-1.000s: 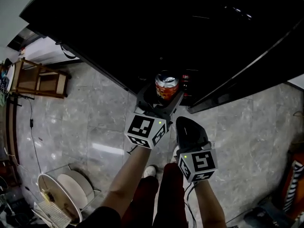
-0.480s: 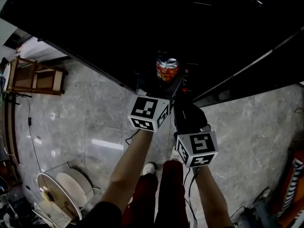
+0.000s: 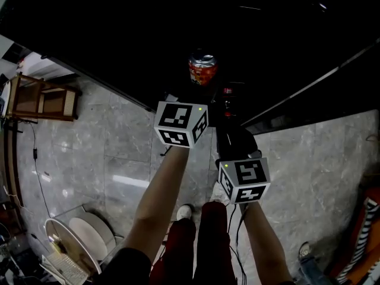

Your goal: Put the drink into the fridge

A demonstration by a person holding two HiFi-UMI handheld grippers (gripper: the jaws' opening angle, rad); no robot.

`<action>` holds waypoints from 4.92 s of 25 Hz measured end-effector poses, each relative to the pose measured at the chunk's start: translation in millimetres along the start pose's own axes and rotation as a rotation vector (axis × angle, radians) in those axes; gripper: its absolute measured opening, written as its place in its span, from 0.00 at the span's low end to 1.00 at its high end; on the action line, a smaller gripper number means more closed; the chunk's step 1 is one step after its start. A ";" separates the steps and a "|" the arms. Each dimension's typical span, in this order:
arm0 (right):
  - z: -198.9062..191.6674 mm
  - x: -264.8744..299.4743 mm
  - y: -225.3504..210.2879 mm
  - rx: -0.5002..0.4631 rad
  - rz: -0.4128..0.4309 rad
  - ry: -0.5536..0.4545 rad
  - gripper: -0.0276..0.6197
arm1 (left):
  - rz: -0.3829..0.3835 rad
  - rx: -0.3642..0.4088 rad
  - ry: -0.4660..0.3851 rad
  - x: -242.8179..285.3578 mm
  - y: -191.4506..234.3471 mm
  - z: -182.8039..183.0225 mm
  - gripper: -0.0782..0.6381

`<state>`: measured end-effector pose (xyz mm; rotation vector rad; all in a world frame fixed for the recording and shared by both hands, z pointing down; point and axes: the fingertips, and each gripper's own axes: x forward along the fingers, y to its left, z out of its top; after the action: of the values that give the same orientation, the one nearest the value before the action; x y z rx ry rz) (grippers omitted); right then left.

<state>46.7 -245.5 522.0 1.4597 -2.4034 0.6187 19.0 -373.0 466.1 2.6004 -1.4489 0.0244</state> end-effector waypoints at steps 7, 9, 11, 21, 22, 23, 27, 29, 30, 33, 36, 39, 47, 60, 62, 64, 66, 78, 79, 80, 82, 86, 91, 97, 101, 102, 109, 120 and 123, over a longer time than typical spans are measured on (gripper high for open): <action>-1.9 9.6 -6.1 -0.001 -0.002 0.016 0.07 | 0.038 0.000 0.039 24.7 15.3 -4.8 0.59; -1.2 10.8 -8.9 -0.002 -0.008 0.019 0.07 | 0.051 -0.010 0.047 29.7 17.3 -7.3 0.59; 0.5 12.4 -9.5 0.001 -0.008 0.020 0.07 | 0.064 -0.017 0.053 34.3 20.2 -8.9 0.59; 0.7 15.3 -13.1 0.003 -0.002 0.022 0.07 | 0.111 0.024 0.058 56.2 27.6 -10.9 0.59; -0.5 15.4 -12.9 0.004 -0.002 0.025 0.07 | 0.113 0.031 0.057 58.3 28.2 -10.6 0.59; -1.8 15.4 -12.7 0.004 -0.001 0.027 0.07 | 0.115 0.036 0.056 60.1 29.1 -10.4 0.59; -5.5 14.6 -15.5 0.009 -0.013 0.034 0.07 | 0.130 0.027 0.044 60.9 33.6 -9.8 0.59; -7.6 14.1 -17.2 0.007 -0.019 0.037 0.07 | 0.139 0.025 0.035 56.6 34.2 -9.6 0.59; -9.1 13.8 -17.5 0.006 -0.020 0.040 0.07 | 0.141 0.029 0.032 54.0 33.7 -10.0 0.59; -13.2 13.3 -17.0 0.005 -0.022 0.047 0.07 | 0.140 0.048 0.034 48.0 31.5 -12.2 0.59; -16.8 13.2 -14.6 0.009 -0.023 0.056 0.07 | 0.138 0.075 0.049 43.4 29.4 -14.0 0.59; -19.2 13.2 -11.8 0.011 -0.023 0.064 0.07 | 0.140 0.108 0.063 39.1 27.0 -16.7 0.59; -18.9 14.4 -8.7 0.015 -0.021 0.066 0.07 | 0.118 0.120 0.081 41.8 26.8 -18.0 0.59; -23.2 13.7 -15.6 0.020 -0.034 0.066 0.07 | 0.150 0.132 0.105 66.7 34.2 -18.7 0.59; -24.3 14.5 -16.5 0.023 -0.034 0.066 0.07 | 0.160 0.137 0.110 70.6 36.2 -18.5 0.59; -25.8 14.5 -18.1 0.025 -0.035 0.067 0.07 | 0.168 0.137 0.119 74.4 37.9 -18.9 0.59; -27.3 14.0 -20.1 0.027 -0.039 0.070 0.07 | 0.180 0.136 0.126 77.5 39.3 -19.2 0.59; -24.2 3.2 -23.0 0.040 -0.063 0.062 0.07 | 0.175 0.165 0.114 74.0 35.3 -17.8 0.60; -23.8 1.9 -22.4 0.040 -0.067 0.059 0.07 | 0.177 0.172 0.117 71.5 35.0 -18.8 0.60; -23.5 0.3 -21.5 0.040 -0.071 0.057 0.07 | 0.179 0.178 0.120 68.2 34.9 -19.9 0.60; -22.2 -3.0 -19.2 0.038 -0.079 0.053 0.07 | 0.177 0.179 0.120 60.1 34.4 -20.8 0.60; -16.8 -11.4 -13.5 0.038 -0.093 0.040 0.07 | 0.167 0.131 0.098 38.2 32.5 -17.1 0.60; -4.8 -24.2 -2.0 0.046 -0.104 0.002 0.07 | 0.131 0.119 0.050 7.7 24.2 -2.4 0.59; 5.5 -35.7 15.2 0.037 -0.108 -0.034 0.07 | 0.073 0.049 0.007 -26.4 10.8 17.9 0.55; 11.9 -45.7 29.6 0.026 -0.116 -0.046 0.07 | 0.046 0.043 -0.012 -51.2 3.4 31.7 0.45; 14.3 -48.6 32.6 0.026 -0.118 -0.052 0.07 | 0.042 0.051 -0.016 -57.3 2.0 35.0 0.42; 37.6 -64.0 48.8 0.022 -0.140 -0.110 0.07 | 0.014 0.059 -0.029 -91.6 -4.6 49.1 0.18; 56.8 -94.7 85.0 0.025 -0.150 -0.133 0.07 | -0.088 -0.005 0.036 -163.0 -25.7 59.6 0.12; 68.4 -105.0 96.9 0.008 -0.144 -0.147 0.07 | -0.111 -0.002 0.045 -183.9 -30.7 70.2 0.12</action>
<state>8.8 -158.0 395.5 1.7194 -2.3762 0.5047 -57.0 -212.7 375.5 2.6565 -1.2874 0.0671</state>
